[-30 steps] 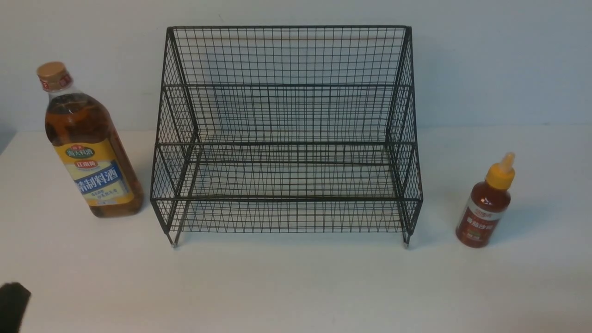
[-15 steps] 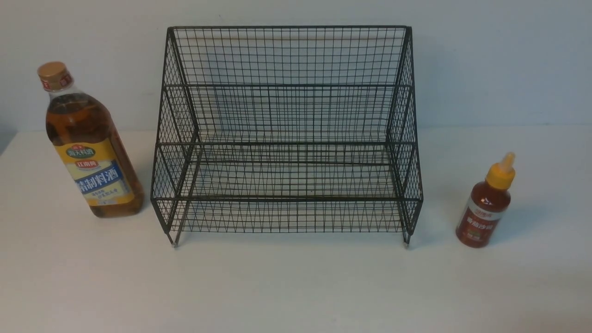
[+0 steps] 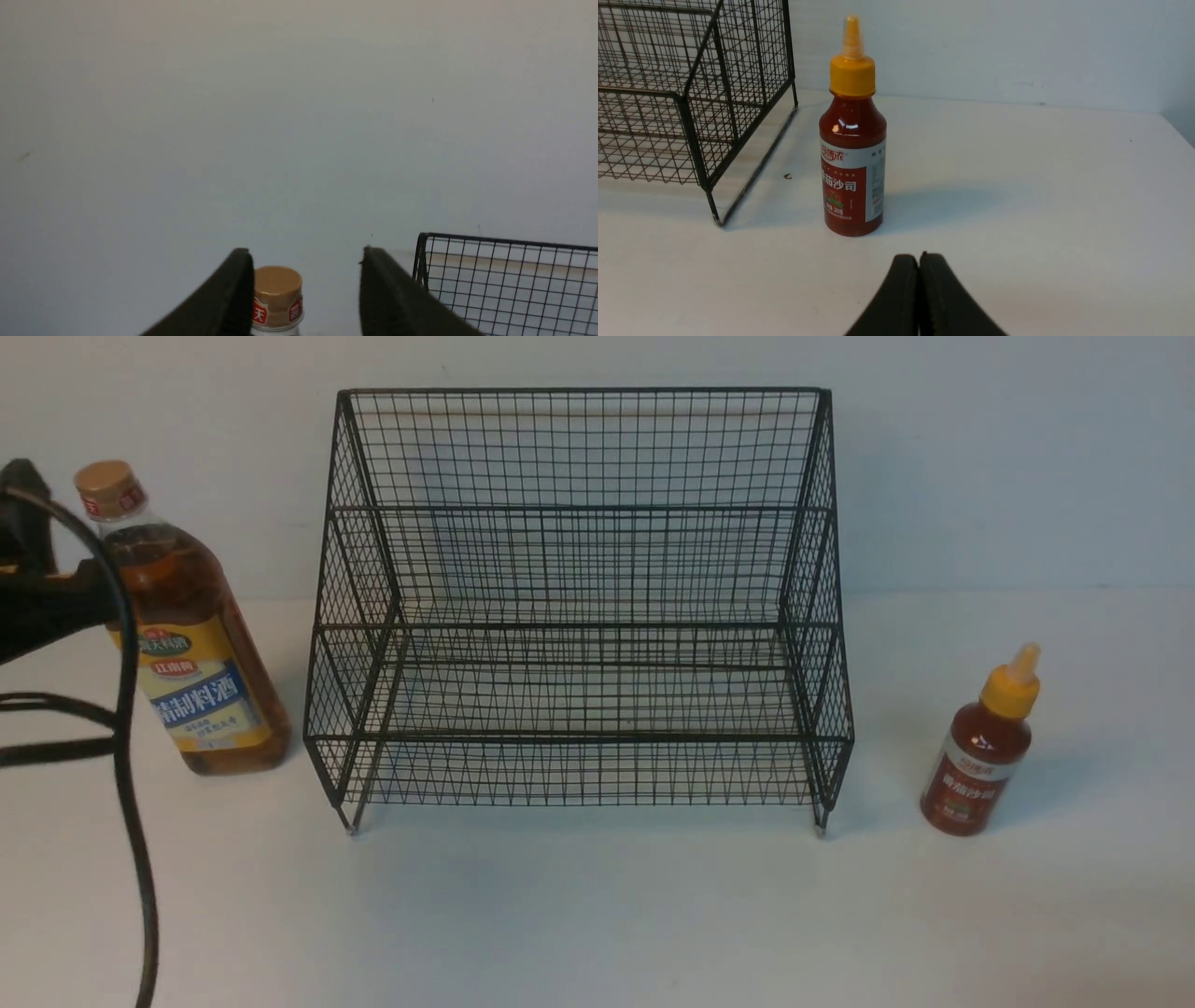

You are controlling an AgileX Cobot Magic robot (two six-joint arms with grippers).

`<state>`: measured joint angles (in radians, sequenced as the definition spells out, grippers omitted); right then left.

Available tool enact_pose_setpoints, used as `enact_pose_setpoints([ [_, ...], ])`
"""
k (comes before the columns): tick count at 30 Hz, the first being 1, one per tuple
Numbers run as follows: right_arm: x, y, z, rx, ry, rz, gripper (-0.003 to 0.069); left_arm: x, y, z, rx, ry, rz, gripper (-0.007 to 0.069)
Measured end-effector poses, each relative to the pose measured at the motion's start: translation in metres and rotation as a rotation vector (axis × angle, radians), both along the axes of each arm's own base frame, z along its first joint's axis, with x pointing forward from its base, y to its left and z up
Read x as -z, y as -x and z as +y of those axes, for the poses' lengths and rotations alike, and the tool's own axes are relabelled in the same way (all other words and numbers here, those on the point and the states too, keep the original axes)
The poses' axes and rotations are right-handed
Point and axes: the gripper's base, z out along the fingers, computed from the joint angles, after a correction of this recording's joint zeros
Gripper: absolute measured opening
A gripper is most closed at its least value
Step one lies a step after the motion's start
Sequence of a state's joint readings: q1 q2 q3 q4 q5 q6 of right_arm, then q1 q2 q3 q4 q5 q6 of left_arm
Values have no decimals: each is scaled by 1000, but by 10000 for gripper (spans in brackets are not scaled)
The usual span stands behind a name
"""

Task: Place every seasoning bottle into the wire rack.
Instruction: Use the left arm to grab the condiment bottle closest to it

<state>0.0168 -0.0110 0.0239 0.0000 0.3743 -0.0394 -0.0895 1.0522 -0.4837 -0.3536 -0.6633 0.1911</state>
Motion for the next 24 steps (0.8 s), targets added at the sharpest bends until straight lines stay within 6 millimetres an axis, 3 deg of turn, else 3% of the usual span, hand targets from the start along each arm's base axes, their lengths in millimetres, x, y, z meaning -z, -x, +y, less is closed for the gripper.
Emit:
enact_pose_setpoints([
  [2,0,0,0,0,0,0,-12,0,-16,2,-33,58,23,477],
  [7,0,0,0,0,0,0,-12,-2,-41,5,-72,80,48,575],
  [20,0,0,0,0,0,0,-12,9,-96,19,-112,28,180,584],
  [24,0,0,0,0,0,0,-12,22,-108,19,-113,26,226,584],
])
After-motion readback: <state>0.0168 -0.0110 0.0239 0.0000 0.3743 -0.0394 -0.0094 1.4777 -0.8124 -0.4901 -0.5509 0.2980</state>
